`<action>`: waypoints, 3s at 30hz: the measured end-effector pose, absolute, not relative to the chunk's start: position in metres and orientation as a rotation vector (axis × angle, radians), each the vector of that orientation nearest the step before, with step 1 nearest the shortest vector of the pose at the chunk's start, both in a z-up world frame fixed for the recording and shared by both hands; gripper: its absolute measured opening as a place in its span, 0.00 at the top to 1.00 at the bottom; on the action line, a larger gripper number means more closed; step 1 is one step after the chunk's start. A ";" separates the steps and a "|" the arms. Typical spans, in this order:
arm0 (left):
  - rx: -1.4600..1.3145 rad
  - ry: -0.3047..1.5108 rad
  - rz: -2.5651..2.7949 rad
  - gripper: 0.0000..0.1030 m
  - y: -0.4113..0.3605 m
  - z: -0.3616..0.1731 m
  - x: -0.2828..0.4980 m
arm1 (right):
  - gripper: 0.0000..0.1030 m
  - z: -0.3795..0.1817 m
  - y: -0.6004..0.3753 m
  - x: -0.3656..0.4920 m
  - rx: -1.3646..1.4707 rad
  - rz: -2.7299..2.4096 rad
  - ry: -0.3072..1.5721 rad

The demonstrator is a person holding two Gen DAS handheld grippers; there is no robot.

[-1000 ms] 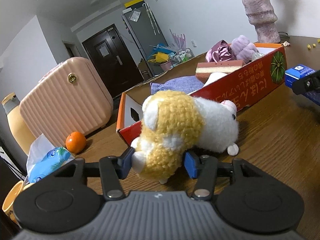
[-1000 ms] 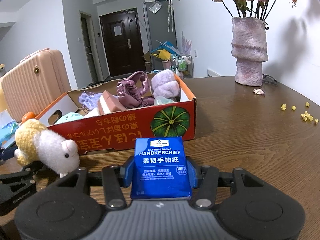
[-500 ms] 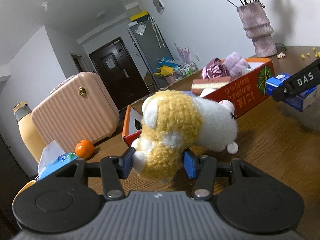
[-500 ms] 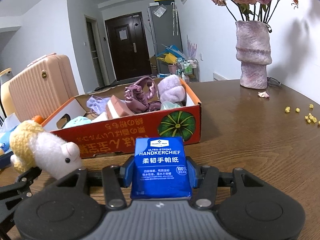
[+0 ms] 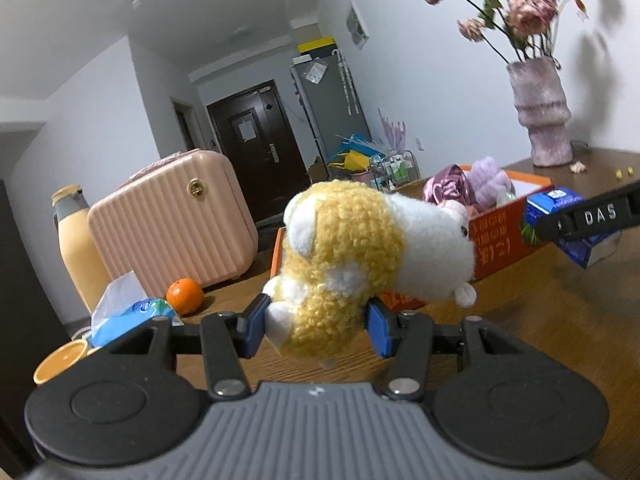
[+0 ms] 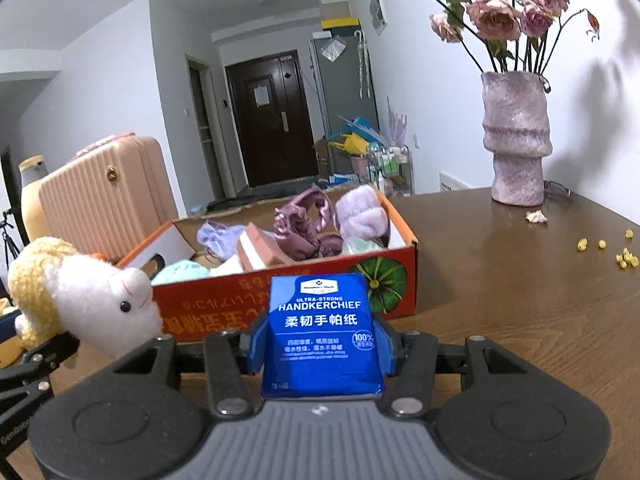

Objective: Organize soft objects
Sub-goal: 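Carry the plush sheep and handkerchief pack over the box with both tools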

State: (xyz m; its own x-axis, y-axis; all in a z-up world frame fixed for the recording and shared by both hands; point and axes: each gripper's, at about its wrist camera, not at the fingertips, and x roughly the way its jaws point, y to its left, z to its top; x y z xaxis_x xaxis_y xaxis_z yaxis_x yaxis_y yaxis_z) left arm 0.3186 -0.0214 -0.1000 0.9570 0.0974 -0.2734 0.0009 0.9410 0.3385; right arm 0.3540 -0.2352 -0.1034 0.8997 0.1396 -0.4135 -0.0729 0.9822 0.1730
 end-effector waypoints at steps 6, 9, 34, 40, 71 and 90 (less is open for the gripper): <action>0.270 0.298 0.063 0.50 -0.017 -0.089 0.320 | 0.51 -0.095 -0.231 0.352 0.143 0.124 0.384; 0.226 0.308 0.058 0.50 -0.015 -0.082 0.323 | 0.51 -0.093 -0.228 0.352 0.130 0.134 0.363; 0.059 0.310 0.086 0.50 -0.018 -0.050 0.362 | 0.51 -0.076 -0.213 0.384 0.063 0.162 0.206; 0.032 0.324 0.096 0.50 -0.016 -0.048 0.381 | 0.51 -0.076 -0.212 0.398 0.057 0.168 0.194; 0.015 0.372 0.103 0.50 -0.018 -0.058 0.475 | 0.51 -0.078 -0.204 0.484 0.035 0.176 0.196; 0.006 0.416 0.092 0.50 -0.019 -0.065 0.513 | 0.51 -0.081 -0.203 0.522 0.036 0.194 0.229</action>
